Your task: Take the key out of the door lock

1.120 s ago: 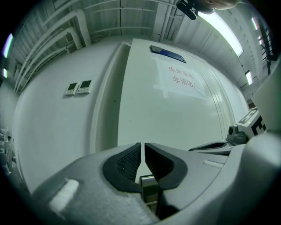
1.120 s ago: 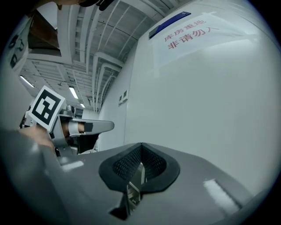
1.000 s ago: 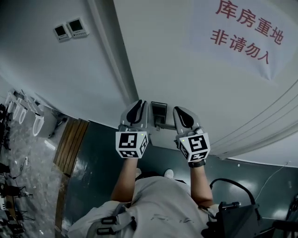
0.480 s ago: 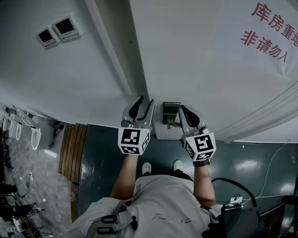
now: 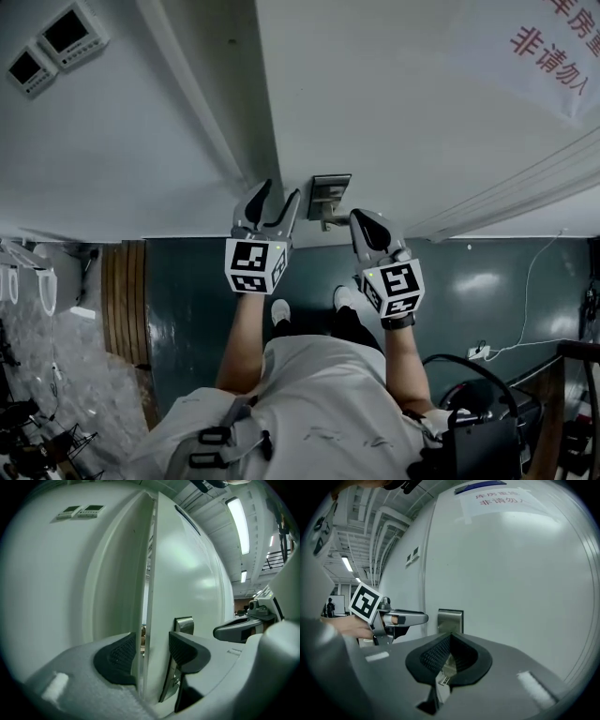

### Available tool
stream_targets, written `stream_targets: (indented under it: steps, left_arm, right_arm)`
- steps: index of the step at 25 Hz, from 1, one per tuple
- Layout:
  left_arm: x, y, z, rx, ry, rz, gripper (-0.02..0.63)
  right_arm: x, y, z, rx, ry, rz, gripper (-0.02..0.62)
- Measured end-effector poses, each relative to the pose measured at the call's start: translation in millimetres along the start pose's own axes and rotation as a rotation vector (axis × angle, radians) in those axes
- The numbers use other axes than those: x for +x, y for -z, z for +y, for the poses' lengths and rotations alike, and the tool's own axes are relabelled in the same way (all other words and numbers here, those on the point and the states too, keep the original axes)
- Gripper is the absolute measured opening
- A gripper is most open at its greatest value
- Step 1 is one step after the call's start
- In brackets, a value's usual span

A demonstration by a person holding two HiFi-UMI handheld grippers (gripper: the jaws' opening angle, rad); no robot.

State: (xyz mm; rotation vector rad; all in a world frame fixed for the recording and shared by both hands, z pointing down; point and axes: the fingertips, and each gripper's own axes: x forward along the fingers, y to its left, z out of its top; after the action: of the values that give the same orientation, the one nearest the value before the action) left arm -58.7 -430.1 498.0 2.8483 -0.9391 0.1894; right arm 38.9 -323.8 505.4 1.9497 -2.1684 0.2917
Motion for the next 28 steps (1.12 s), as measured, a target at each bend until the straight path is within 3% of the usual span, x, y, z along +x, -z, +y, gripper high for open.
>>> stream_targets:
  steps: [7,14,18,22,23,24,28]
  left_arm:
    - [15.7,34.9,8.8,-0.098,0.021,0.025,0.230]
    - [19.2,46.6,10.6,-0.102,0.039,0.013,0.216]
    - [19.1,43.0,2.1,-0.097,0.047,-0.003,0.133]
    - [18.2,40.8,0.8,-0.094,0.051,-0.001,0.127]
    - [18.1,40.9,0.9,-0.093,0.051,0.001,0.127]
    - [18.1,41.1,1.0,-0.092,0.049,0.002,0.127]
    - [18.4,41.2,1.0,-0.091,0.047,0.003,0.129]
  right_arm:
    - [-0.5,55.2,-11.5,0.123,0.037,0.114,0.002]
    - [8.5,125.3,-3.0,0.403,0.000,0.220,0.002]
    - [15.8,147.8,4.8,0.596,-0.049,0.214,0.002]
    - [20.0,163.7,13.5,0.734,-0.093,0.196,0.003]
    - [21.6,166.8,16.8,0.764,-0.115,0.191,0.045]
    - [23.3,169.3,20.2,0.795,-0.138,0.185,0.169]
    - [31.3,171.8,23.4,0.906,-0.178,0.127,0.225]
